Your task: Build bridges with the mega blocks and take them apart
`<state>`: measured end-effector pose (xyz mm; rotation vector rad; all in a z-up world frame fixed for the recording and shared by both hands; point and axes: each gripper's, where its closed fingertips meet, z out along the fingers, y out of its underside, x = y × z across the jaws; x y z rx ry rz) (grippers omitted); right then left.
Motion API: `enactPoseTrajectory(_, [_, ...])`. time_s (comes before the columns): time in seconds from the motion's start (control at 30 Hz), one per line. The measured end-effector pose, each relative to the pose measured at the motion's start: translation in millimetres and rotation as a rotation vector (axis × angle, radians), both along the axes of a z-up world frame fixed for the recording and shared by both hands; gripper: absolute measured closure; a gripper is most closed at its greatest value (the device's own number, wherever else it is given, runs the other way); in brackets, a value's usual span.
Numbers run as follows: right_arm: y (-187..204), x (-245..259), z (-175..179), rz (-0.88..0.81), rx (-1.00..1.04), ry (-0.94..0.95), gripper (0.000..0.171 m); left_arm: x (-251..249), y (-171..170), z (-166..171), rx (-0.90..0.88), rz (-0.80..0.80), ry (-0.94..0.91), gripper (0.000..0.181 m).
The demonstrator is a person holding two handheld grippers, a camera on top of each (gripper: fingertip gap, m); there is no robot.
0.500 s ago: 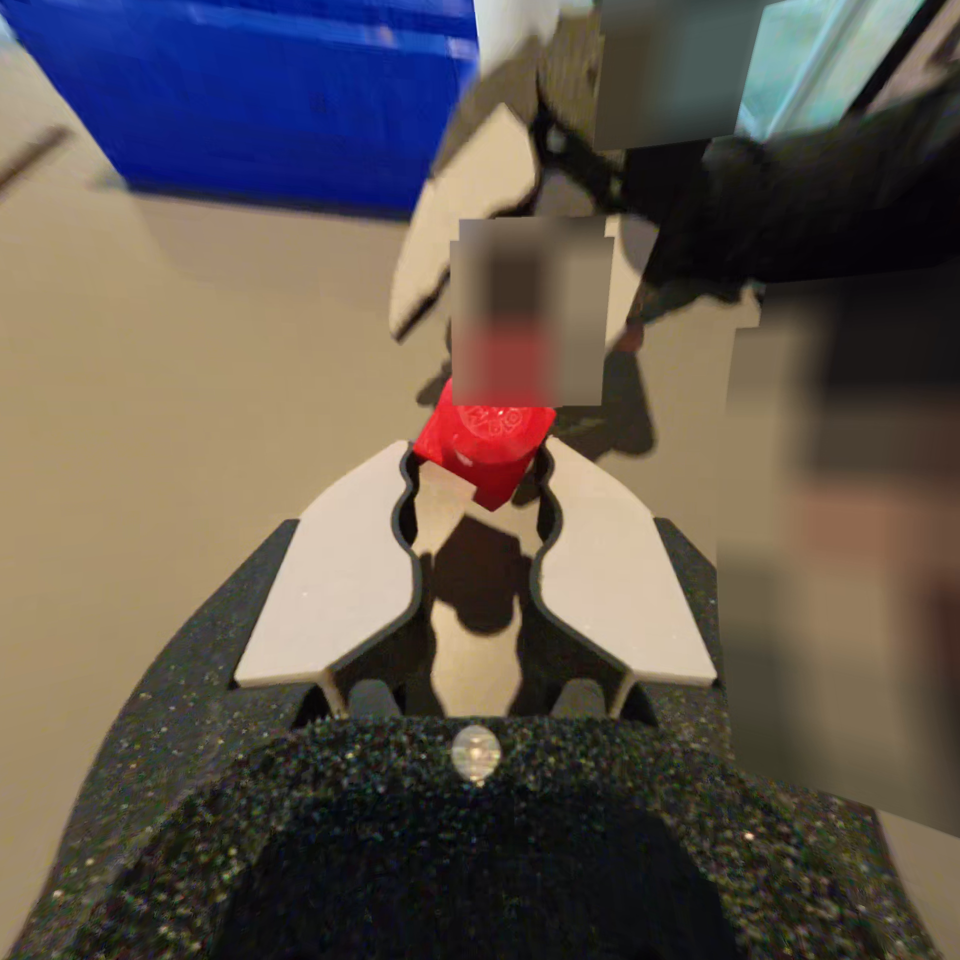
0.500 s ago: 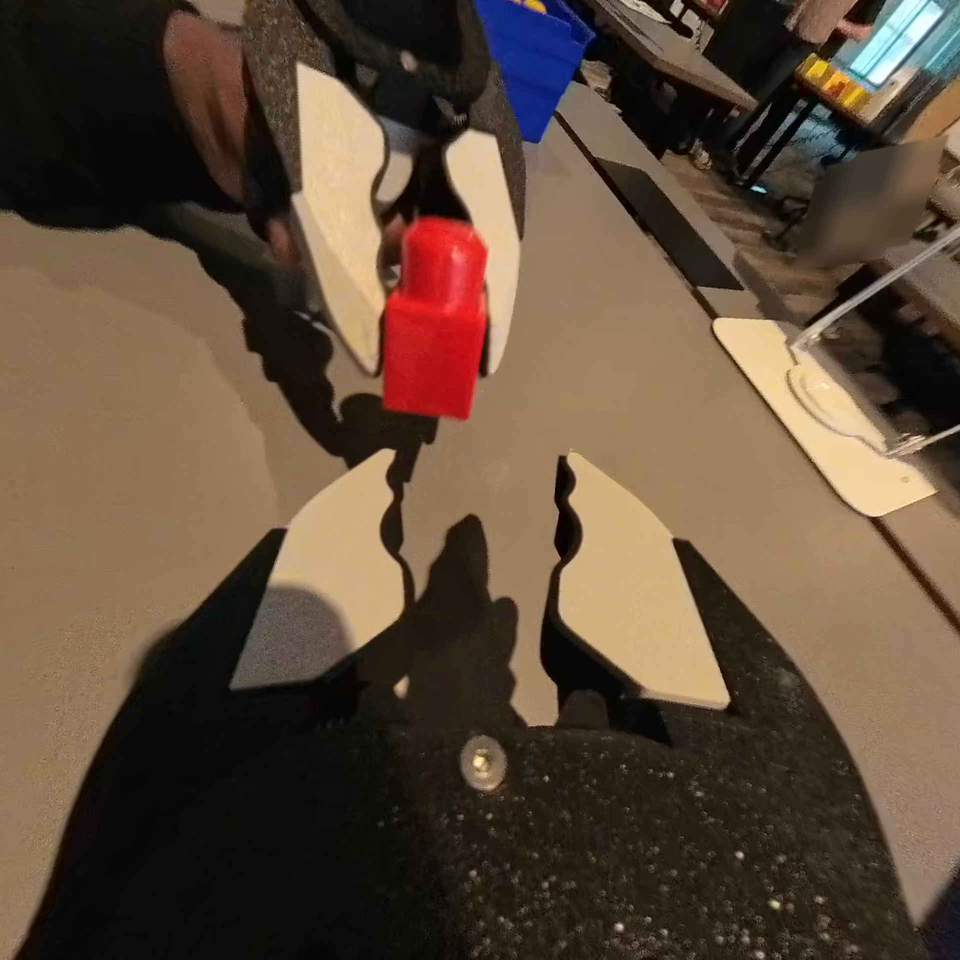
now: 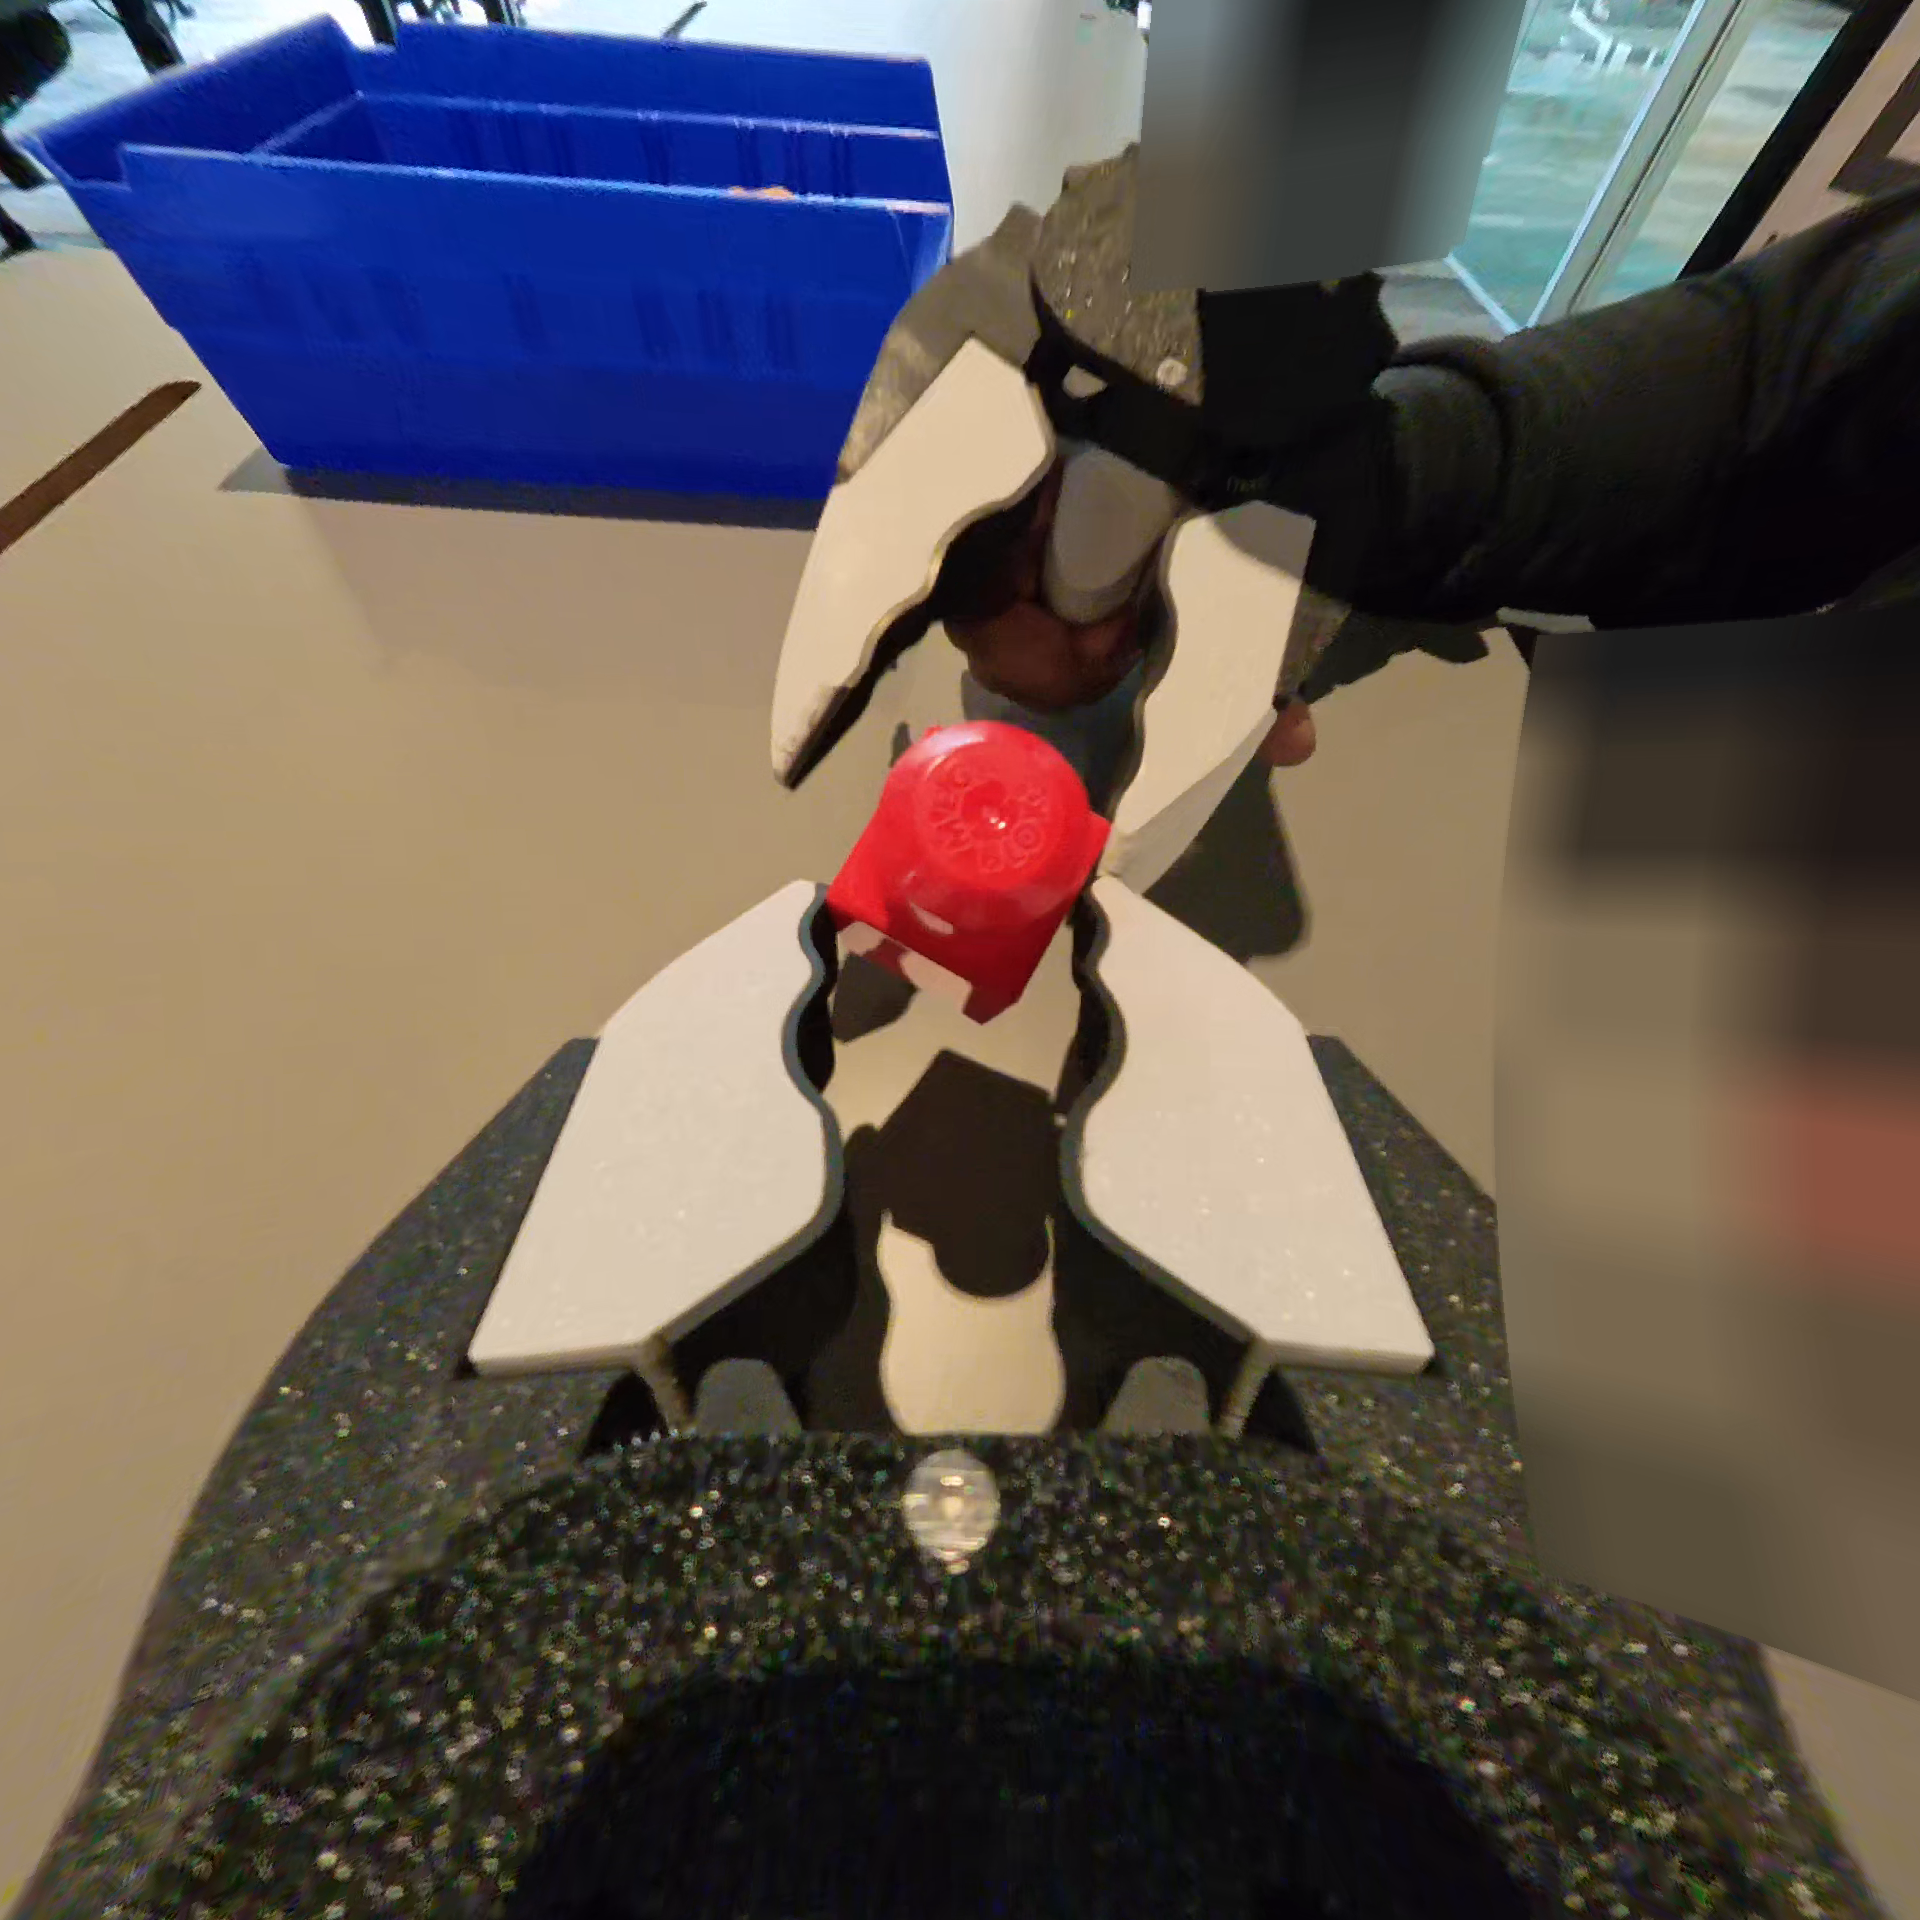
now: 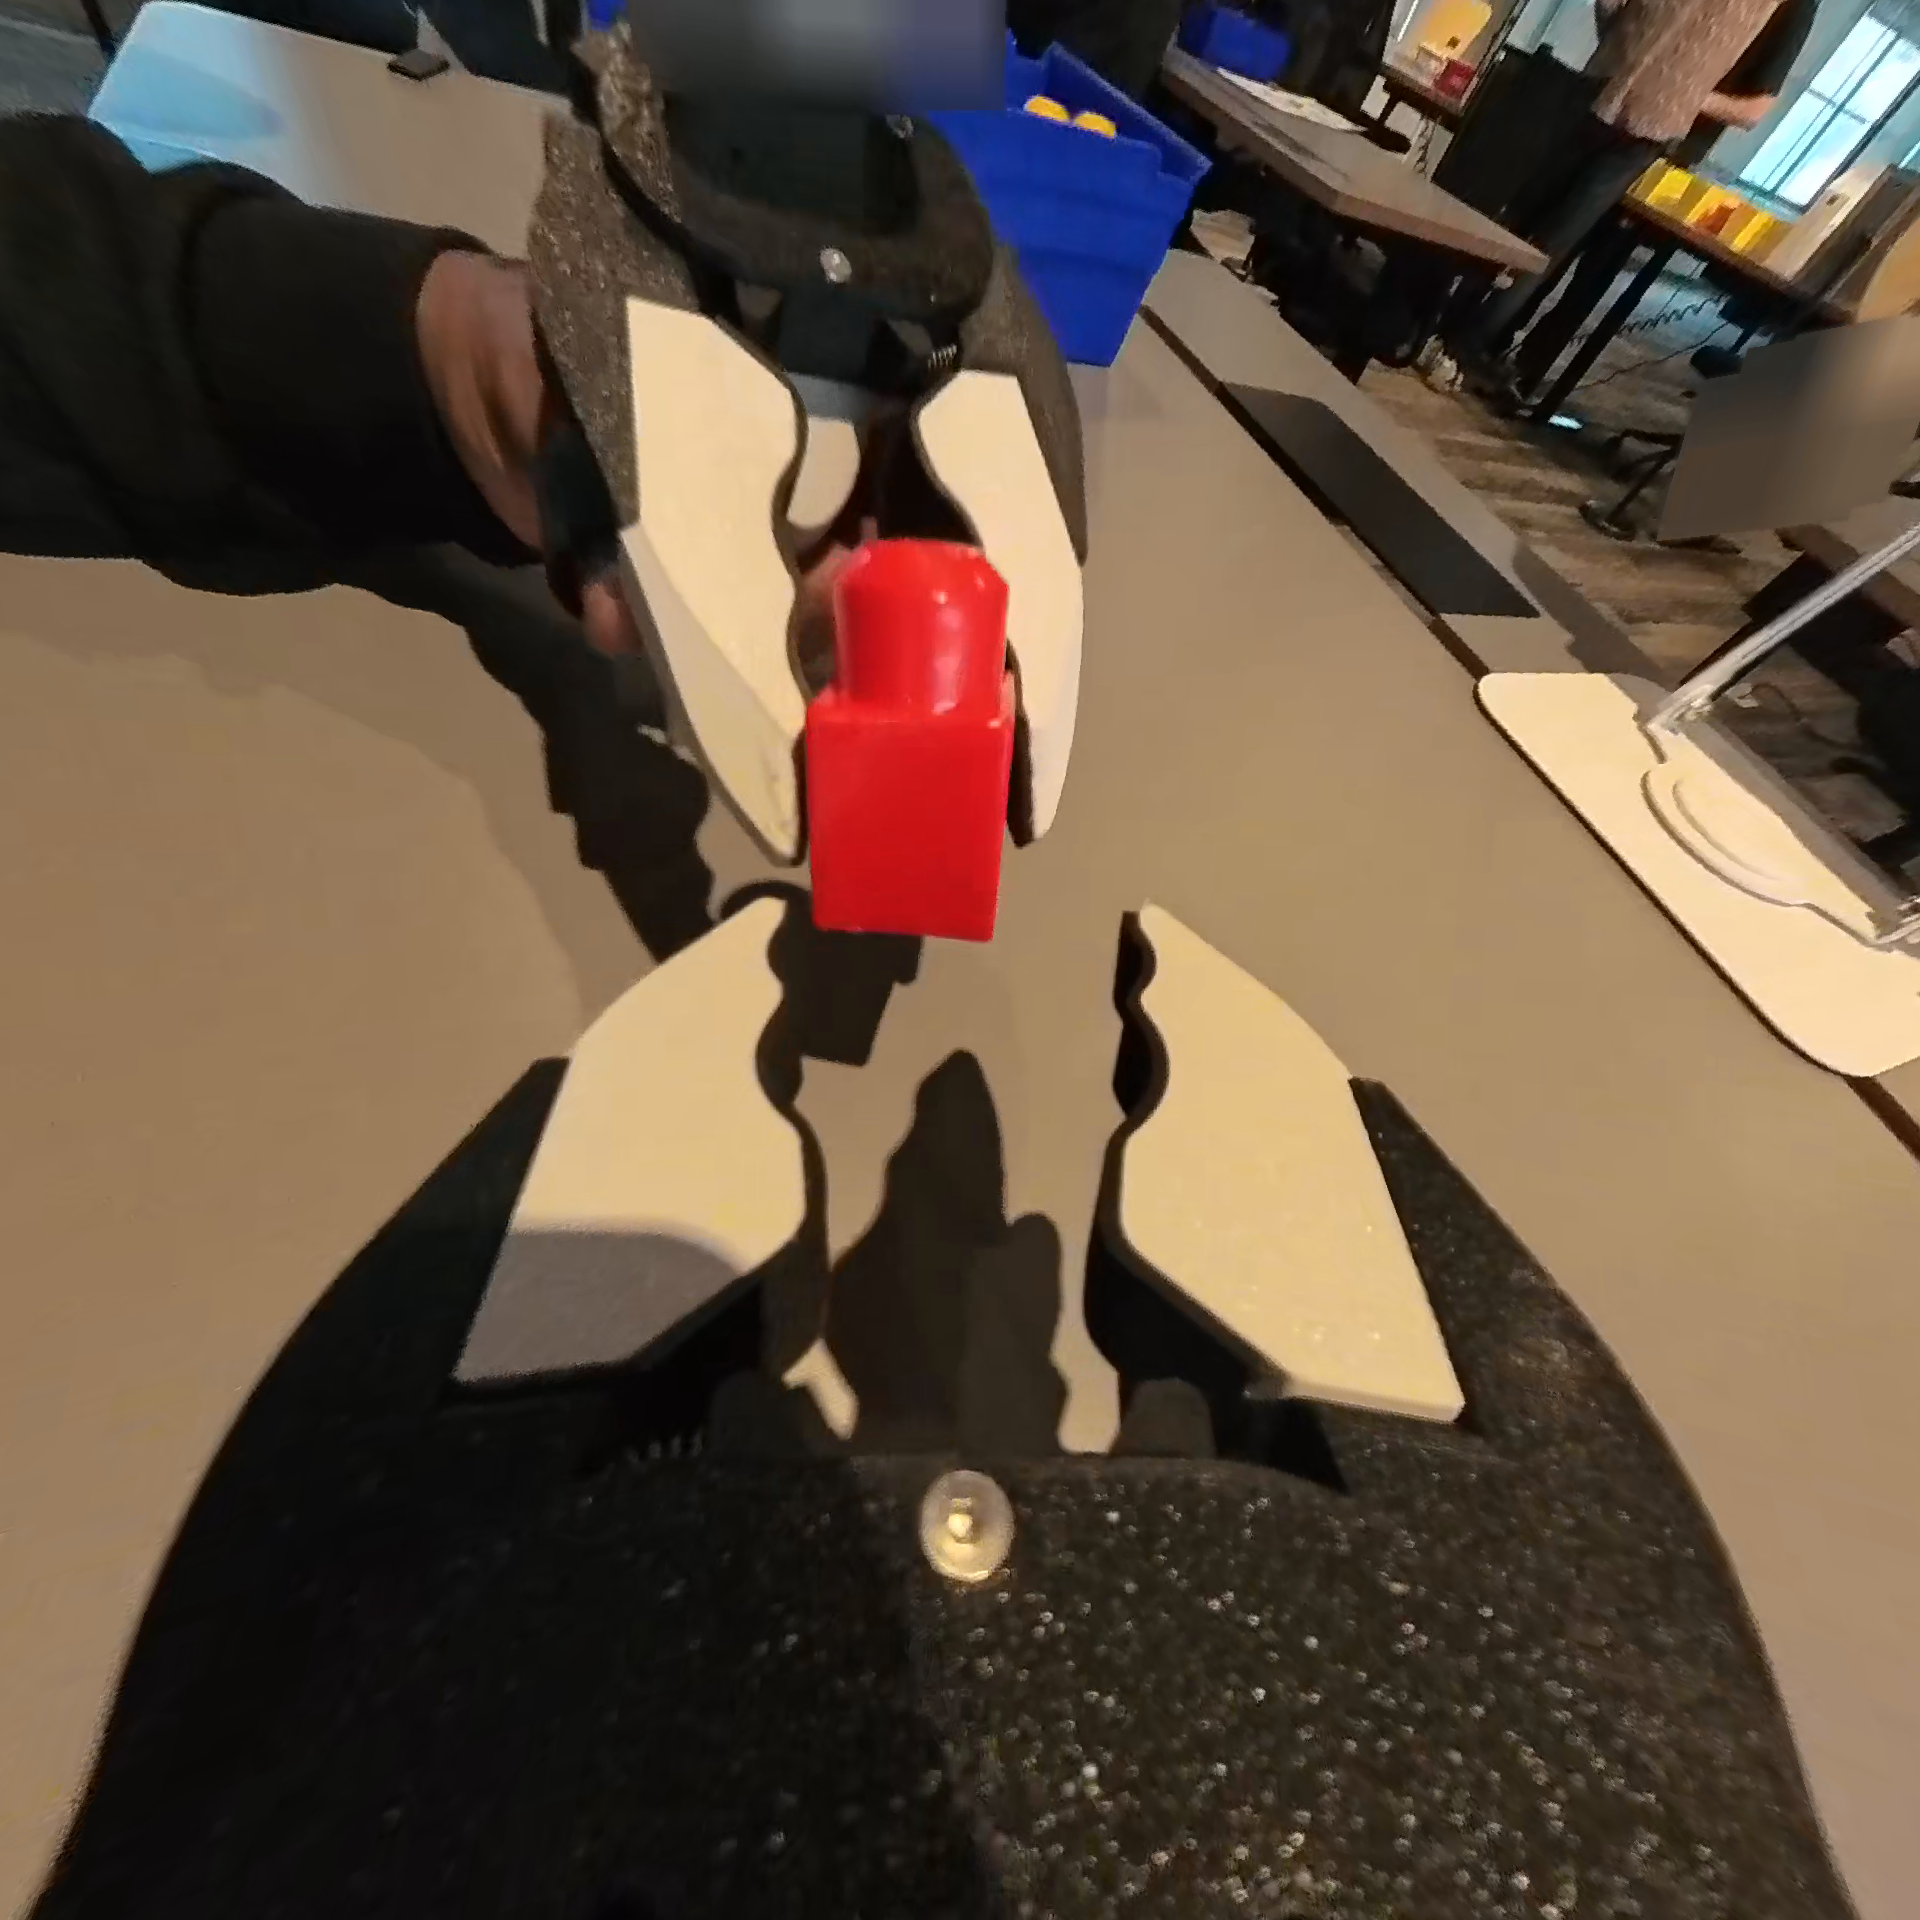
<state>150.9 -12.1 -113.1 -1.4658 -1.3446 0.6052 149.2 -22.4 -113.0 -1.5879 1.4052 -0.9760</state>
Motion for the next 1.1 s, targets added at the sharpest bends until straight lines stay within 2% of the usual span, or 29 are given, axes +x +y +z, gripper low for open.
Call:
enactPoseTrajectory(0.1, [-1,0,2,0.001,0.081,-0.025,0.114,1,-2,-5,-0.035,-0.014,0.016,0.138])
enactPoseTrajectory(0.2, [-3,1,2,0.012,0.278,-0.102,0.116,-1,-3,-8,-0.112,-0.017,0.018,0.139])
enactPoseTrajectory(0.37, [-2,1,1,0.001,0.462,-0.175,0.116,-3,-2,1,-0.291,-0.028,-0.086,0.139])
enactPoseTrajectory(0.57, [1,1,12,-0.049,0.662,-0.197,0.129,-5,-2,2,-0.607,-0.040,-0.190,0.139])
enactPoseTrajectory(0.67, [2,-1,11,-0.071,0.745,-0.230,0.133,-7,-1,9,-0.709,-0.055,-0.249,0.139])
enactPoseTrajectory(0.83, [-2,-9,16,-0.088,0.844,-0.227,0.139,-5,-4,8,-0.774,-0.062,-0.250,0.139])
enactPoseTrajectory(1.1, [-3,-12,26,-0.137,0.985,-0.233,0.161,-1,-10,11,-0.847,-0.100,-0.279,0.139])
